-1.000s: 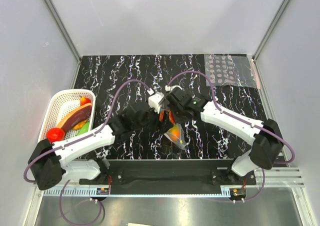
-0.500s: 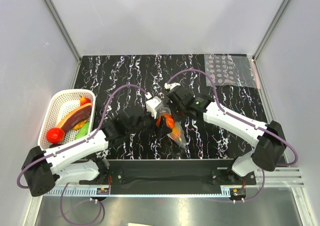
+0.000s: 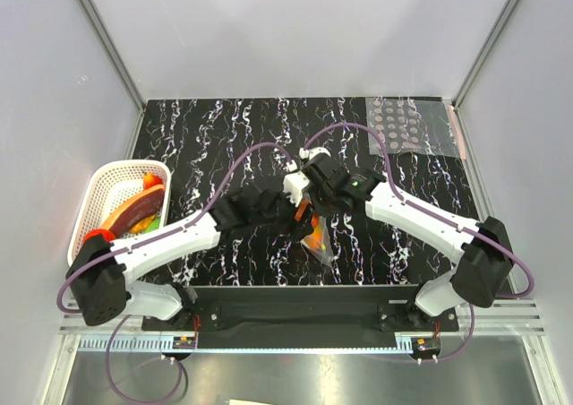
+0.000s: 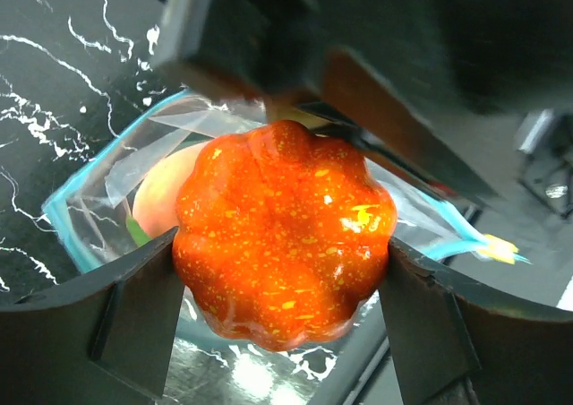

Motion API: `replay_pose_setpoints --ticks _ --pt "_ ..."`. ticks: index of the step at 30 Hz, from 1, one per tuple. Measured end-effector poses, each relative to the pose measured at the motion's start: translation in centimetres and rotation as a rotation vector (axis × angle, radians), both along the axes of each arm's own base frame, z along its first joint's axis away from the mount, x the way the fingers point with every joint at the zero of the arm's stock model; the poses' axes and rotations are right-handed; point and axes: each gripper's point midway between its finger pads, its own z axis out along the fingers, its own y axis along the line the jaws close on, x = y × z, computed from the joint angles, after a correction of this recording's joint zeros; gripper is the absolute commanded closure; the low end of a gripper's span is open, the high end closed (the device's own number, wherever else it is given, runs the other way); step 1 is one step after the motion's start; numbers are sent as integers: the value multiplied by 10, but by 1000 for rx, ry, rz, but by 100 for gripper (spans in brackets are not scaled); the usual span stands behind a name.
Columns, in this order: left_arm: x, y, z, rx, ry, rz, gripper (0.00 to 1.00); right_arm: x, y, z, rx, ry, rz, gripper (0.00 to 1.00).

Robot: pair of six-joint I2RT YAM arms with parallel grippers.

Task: Place the food in the zip-top bag and seal the zipper
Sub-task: Place the fake fruit in the zipper food storage bag.

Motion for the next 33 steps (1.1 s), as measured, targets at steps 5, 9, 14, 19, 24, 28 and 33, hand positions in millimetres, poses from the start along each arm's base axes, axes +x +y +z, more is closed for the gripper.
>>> replay_pose_setpoints --ticks 5,9,14,19,24,28,33 --pt "-1 -1 -13 52 16 -23 51 2 2 2 11 -10 -5 100" --pt "-8 -3 -13 51 26 -71 48 4 2 3 21 -18 -7 100" --pt "-18 -10 -5 19 71 -136 28 4 2 10 50 -26 -12 100" --pt "-25 -16 -8 6 113 -172 16 2 -1 7 60 -9 -21 100" --pt "-25 -16 -11 15 124 -173 2 1 -4 3 57 3 -25 100" --pt "-24 -15 -7 24 125 -167 1 2 -3 5 70 -6 -27 100" --pt "-20 -14 1 25 102 -153 1 3 1 7 96 -11 -18 100"
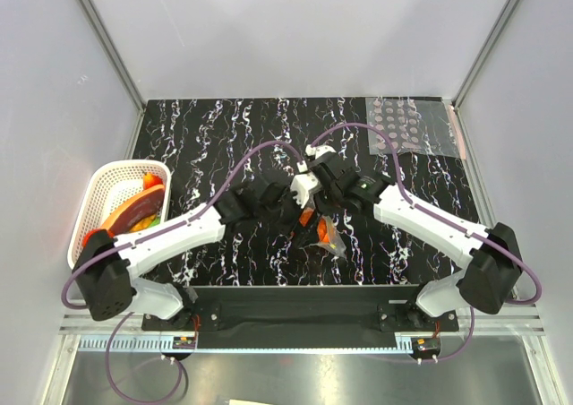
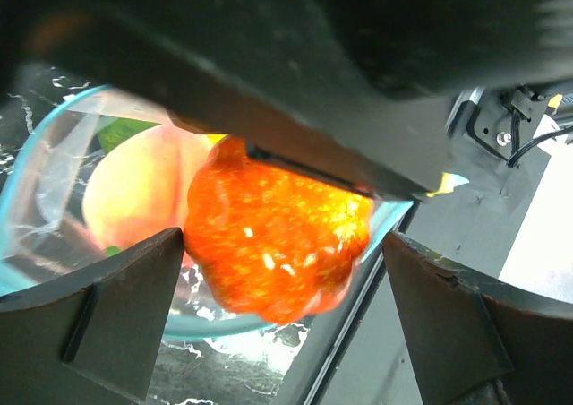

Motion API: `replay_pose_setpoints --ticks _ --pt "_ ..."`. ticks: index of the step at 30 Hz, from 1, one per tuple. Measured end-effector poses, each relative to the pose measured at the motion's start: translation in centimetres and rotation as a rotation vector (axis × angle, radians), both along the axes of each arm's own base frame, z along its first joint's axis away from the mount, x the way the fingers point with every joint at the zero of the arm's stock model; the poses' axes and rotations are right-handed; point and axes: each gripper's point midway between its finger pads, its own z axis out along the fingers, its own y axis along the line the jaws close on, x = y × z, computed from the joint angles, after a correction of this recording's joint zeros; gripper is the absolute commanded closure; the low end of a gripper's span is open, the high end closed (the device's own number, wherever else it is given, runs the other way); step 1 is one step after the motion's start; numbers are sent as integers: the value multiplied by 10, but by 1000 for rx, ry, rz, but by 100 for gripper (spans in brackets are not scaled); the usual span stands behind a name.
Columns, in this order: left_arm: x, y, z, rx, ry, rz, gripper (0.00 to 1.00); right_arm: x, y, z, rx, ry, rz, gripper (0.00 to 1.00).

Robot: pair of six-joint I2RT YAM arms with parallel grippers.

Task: Place the food in the zip-top bag and seal the zipper
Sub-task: Place the fake fruit in the zipper food storage bag.

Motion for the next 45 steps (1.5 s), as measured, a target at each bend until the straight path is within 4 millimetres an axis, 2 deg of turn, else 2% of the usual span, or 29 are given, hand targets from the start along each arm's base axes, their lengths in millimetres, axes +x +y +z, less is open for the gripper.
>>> replay_pose_setpoints --ticks 6,9,11,12,13,14,16,21,23,25,28,30,34,40,45 --pt "2 12 22 -18 -45 40 1 2 3 1 18 -7 3 100" --pt "7 16 31 -15 -59 62 5 5 3 4 29 -17 -3 100" --pt "9 17 33 -16 -67 72 12 6 3 4 31 -20 -6 100" --pt "9 17 33 -15 -67 75 21 6 3 4 30 -18 -6 100" --pt "9 18 34 -15 -68 79 21 6 3 4 30 -18 -6 100" --pt "8 19 37 -19 -72 81 31 6 2 3 29 -16 -6 100" --pt "7 21 44 -38 -77 93 41 5 2 2 30 -13 -4 100" --pt "9 23 57 -73 -100 118 58 3 2 -2 33 4 0 100" --pt "12 21 54 -68 -97 127 62 3 2 -3 38 8 -2 100" --pt "16 18 45 -52 -83 134 71 4 1 -4 41 10 -3 100" --pt "21 13 23 5 -38 143 83 6 0 -3 51 12 -8 100" --pt "22 9 10 31 -9 140 88 6 1 -3 53 13 -7 100" --pt "16 1 -8 53 49 122 89 5 1 -3 56 17 -9 100" --pt "8 -16 -1 3 54 104 89 7 -1 -3 59 19 -17 100" --pt "9 -9 6 3 38 128 85 8 -3 -4 60 23 -24 100"
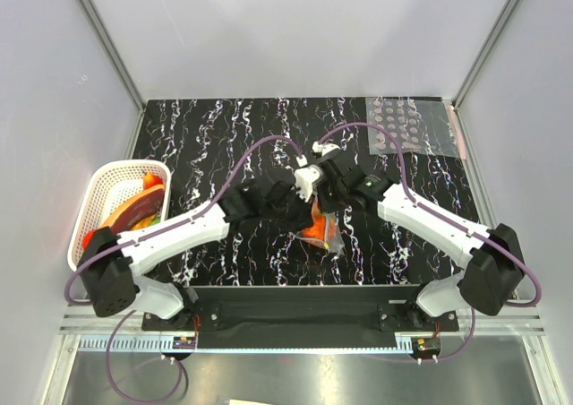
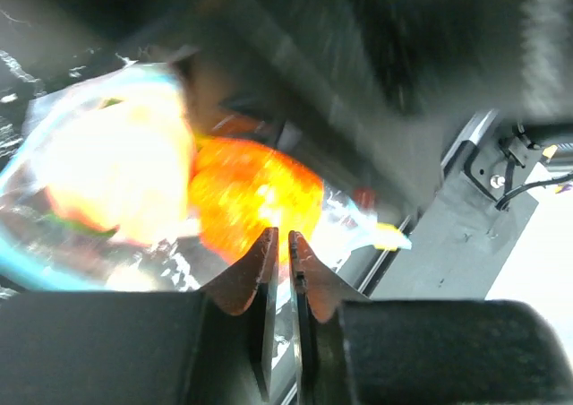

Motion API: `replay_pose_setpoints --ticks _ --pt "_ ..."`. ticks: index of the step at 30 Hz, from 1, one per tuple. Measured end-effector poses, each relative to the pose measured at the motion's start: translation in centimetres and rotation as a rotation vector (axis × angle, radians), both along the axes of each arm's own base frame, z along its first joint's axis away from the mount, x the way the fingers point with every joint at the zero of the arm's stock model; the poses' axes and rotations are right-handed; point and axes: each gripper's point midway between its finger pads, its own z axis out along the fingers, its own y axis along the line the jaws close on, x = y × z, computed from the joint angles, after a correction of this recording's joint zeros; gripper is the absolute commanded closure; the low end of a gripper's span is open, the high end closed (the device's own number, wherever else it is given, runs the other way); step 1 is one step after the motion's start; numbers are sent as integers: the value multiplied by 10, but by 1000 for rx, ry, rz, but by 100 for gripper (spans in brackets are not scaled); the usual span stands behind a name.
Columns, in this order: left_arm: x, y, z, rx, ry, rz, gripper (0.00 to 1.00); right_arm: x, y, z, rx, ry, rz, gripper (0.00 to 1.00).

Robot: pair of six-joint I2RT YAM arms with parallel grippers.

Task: Place the food in the zip-top bag and seal the zipper
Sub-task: Place the fake fruit in the zipper food storage bag.

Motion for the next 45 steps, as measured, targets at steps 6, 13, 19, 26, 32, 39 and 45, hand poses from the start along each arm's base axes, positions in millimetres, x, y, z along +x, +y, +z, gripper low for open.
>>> replay_pose_setpoints --ticks 6,13,19,26,32,39,45 --pt "7 22 31 17 -66 83 86 -2 -3 -2 8 11 -2 100" --pt "16 5 11 35 -7 94 90 0 -5 0 18 7 -9 100" --pt "14 -29 -28 56 56 73 95 -7 -33 -21 -51 84 -81 100" --pt "5 -9 -4 51 34 93 94 -5 -18 -15 -6 57 -40 100" --pt "8 25 32 37 -23 193 85 -4 -14 -13 12 53 -31 100" --pt "5 60 33 76 11 354 58 -4 -14 -12 11 53 -27 100" --pt "-6 75 -3 124 96 428 26 -4 -14 -11 12 49 -24 100"
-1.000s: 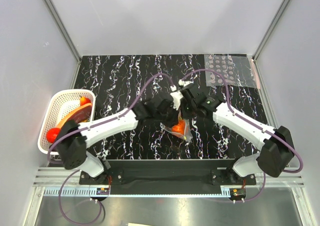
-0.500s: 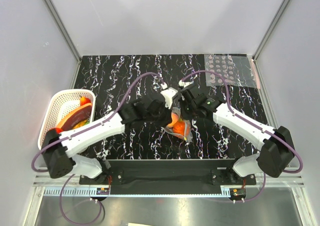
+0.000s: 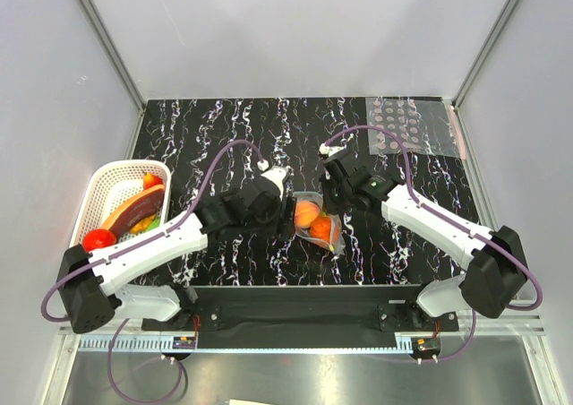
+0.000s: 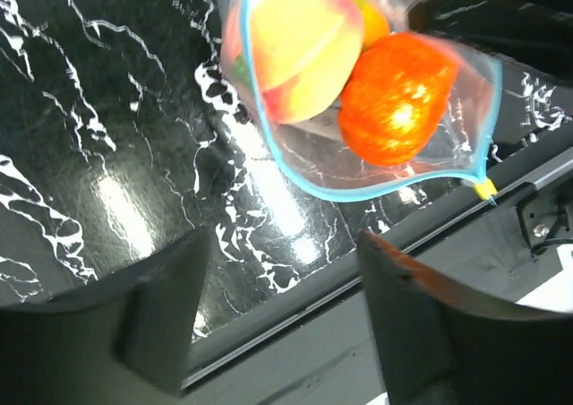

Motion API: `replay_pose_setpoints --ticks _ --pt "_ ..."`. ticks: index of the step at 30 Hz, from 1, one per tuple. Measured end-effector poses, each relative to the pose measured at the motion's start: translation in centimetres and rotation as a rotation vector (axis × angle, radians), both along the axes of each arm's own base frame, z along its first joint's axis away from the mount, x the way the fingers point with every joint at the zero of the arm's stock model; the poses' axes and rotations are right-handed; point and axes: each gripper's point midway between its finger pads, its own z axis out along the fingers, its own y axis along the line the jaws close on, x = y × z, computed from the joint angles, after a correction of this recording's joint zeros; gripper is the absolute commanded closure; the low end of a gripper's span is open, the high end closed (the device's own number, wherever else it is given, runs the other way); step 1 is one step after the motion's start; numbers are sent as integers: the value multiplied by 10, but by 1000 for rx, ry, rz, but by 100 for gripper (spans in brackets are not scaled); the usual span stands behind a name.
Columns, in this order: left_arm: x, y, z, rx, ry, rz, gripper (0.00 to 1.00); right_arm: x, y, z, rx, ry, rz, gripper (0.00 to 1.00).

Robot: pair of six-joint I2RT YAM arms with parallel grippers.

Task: Place the food in the zip-top bag and seal the zipper
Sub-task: Place the fake fruit in the zipper food storage bag, then zip the zipper food storage bag at the center of the board.

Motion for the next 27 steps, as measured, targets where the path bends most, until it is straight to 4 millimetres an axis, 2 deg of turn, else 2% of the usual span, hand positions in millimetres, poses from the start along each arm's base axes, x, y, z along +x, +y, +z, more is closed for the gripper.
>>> replay_pose_setpoints --ticks 3,8,12,16,20,27 --pt "2 -1 -5 -23 15 26 27 0 0 1 2 -2 1 100" --pt "20 -2 -11 -111 34 103 35 0 0 1 2 -1 1 100" --pt "29 -5 -24 -176 78 152 40 0 1 1 2 -1 1 100" --pt "31 -22 -32 -220 124 147 60 0 1 1 2 -1 1 100" --pt "35 -39 -36 -272 149 131 100 0 1 1 2 0 2 100" --pt "38 -50 -28 -313 157 119 100 -5 6 4 24 15 23 100"
